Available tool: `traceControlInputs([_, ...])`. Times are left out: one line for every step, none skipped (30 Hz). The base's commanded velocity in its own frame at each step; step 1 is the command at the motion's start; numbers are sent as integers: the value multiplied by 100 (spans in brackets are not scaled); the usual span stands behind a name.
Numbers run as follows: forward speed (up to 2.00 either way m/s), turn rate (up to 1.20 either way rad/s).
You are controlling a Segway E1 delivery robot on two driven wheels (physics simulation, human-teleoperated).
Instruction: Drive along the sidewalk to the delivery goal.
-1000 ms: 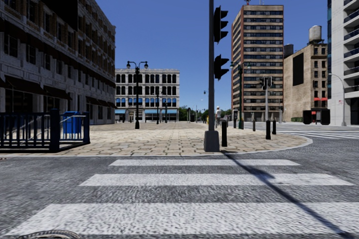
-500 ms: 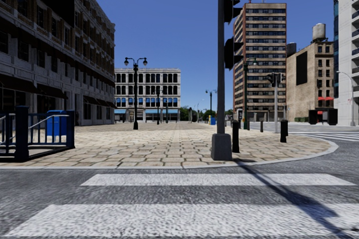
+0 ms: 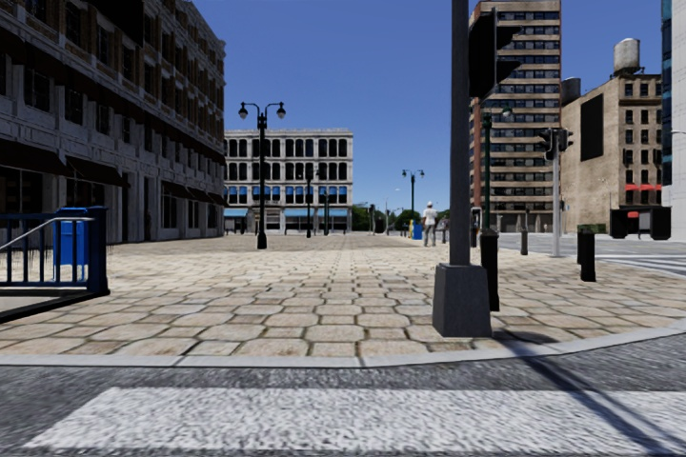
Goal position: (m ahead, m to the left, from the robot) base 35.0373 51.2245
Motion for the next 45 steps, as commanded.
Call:
traceControlInputs([200, 8])
traceControlInputs([200, 4])
traceControlInputs([200, 4])
traceControlInputs([200, 3])
traceControlInputs([200, 3])
traceControlInputs([197, 5])
traceControlInputs([195, 18])
traceControlInputs([195, 18])
traceControlInputs([195, 29])
traceControlInputs([195, 36])
traceControlInputs([195, 38])
traceControlInputs([195, 38])
traceControlInputs([194, 39])
traceControlInputs([194, 39])
traceControlInputs([194, 39])
traceControlInputs([184, 39])
traceControlInputs([184, 39])
traceControlInputs([169, 39])
traceControlInputs([158, 39])
traceControlInputs([154, 37])
traceControlInputs([154, 37])
traceControlInputs([149, 33])
traceControlInputs([148, 32])
traceControlInputs([148, 32])
traceControlInputs([148, 32])
traceControlInputs([148, 26])
traceControlInputs([149, 14])
traceControlInputs([149, 14])
traceControlInputs([154, 1])
traceControlInputs([154, 1])
traceControlInputs([154, 0])
traceControlInputs([154, 0])
traceControlInputs([154, 0])
traceControlInputs([154, 0])
traceControlInputs([154, 0])
traceControlInputs([158, 0])
traceControlInputs([165, 0])
traceControlInputs([168, 0])
traceControlInputs([169, 3])
traceControlInputs([169, 3])
traceControlInputs([170, 13])
traceControlInputs([170, 21])
traceControlInputs([170, 21])
traceControlInputs([170, 22])
traceControlInputs([170, 23])
